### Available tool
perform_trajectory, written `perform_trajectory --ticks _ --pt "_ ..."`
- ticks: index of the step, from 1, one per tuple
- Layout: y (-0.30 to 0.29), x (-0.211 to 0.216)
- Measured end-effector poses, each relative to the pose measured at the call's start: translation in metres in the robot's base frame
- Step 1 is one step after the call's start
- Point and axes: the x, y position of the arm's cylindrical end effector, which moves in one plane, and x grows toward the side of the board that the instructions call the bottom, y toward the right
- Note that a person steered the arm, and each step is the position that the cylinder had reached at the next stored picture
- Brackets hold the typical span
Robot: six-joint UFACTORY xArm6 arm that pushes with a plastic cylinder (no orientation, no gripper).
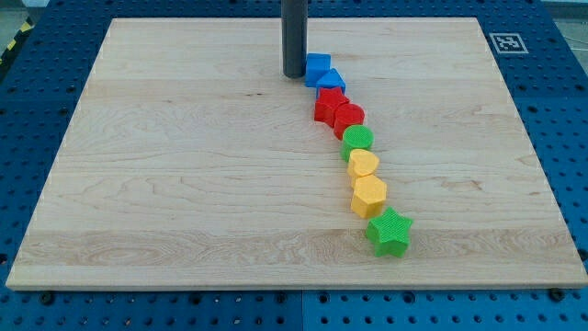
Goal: Push the red blocks towards the right
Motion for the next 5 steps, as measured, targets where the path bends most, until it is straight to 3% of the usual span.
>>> perform_trajectory --ticks 3,5 --pt "-0.021 0.078" --pt "0.016 0.078"
